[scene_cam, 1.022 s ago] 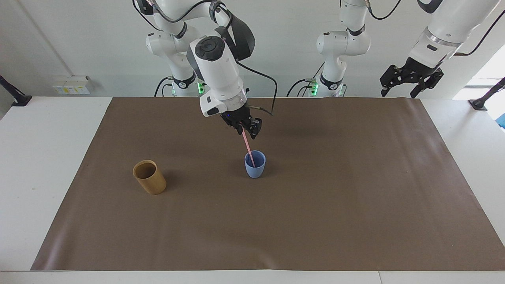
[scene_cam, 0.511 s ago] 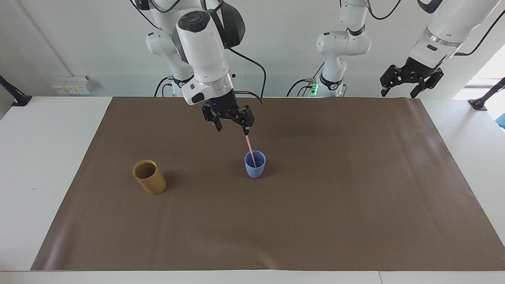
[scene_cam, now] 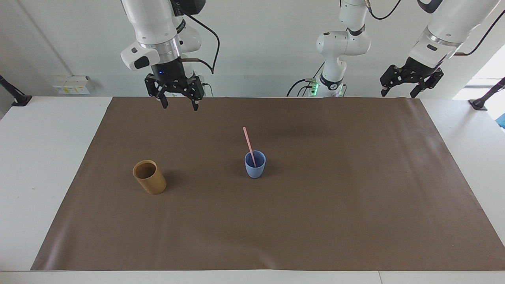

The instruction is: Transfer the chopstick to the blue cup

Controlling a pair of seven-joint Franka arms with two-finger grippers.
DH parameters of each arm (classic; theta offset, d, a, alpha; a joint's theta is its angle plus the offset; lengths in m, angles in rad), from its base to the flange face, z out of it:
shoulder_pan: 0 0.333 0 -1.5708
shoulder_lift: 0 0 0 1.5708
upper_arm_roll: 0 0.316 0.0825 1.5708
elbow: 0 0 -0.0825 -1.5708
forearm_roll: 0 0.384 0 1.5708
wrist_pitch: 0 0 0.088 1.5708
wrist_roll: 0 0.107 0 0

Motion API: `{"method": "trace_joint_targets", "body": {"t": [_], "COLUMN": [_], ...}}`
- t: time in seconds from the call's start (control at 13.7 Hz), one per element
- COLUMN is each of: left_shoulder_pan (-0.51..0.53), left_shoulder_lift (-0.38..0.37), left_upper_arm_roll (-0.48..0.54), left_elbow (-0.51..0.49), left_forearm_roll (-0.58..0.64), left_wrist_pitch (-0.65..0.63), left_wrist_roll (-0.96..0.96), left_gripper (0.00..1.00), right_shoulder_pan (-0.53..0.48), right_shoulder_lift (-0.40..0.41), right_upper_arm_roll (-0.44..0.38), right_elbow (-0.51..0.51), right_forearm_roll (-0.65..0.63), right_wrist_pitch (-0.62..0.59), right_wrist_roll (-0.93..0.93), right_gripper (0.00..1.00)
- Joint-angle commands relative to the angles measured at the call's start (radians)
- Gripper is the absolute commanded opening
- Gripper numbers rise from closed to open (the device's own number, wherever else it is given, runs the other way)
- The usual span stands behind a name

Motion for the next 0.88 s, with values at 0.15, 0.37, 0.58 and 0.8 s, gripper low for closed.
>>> {"method": "trace_joint_targets", "body": {"t": [0.15, 0.37, 0.58, 0.8], "left_shoulder_pan": [0.009, 0.009, 0.01, 0.01], "left_shoulder_lift": [-0.016, -0.015, -0.016, -0.016], "left_upper_arm_roll": [-0.007, -0.007, -0.007, -0.007], "left_elbow": [-0.006, -0.006, -0.006, -0.006], "left_forearm_roll": [0.014, 0.014, 0.014, 0.014], "left_wrist_pitch": [-0.013, -0.015, -0.015, -0.015], "left_wrist_roll": [0.005, 0.005, 0.005, 0.005], "left_gripper": [1.0, 1.0, 1.0, 1.0], "right_shoulder_pan": [-0.056, -0.056, -0.056, -0.053], "right_shoulder_lift": [-0.049, -0.039, -0.034, -0.034], "right_upper_arm_roll": [-0.061, -0.084, -0.084, -0.083], "right_elbow": [-0.024, -0.016, -0.01, -0.011], "right_forearm_roll": [-0.015, -0.008, -0.015, 0.004], "right_wrist_pitch": [-0.107, -0.107, -0.108, -0.105], "right_wrist_roll": [-0.18, -0.201, -0.226, -0.217], "right_gripper": [1.0, 1.0, 1.0, 1.0]}}
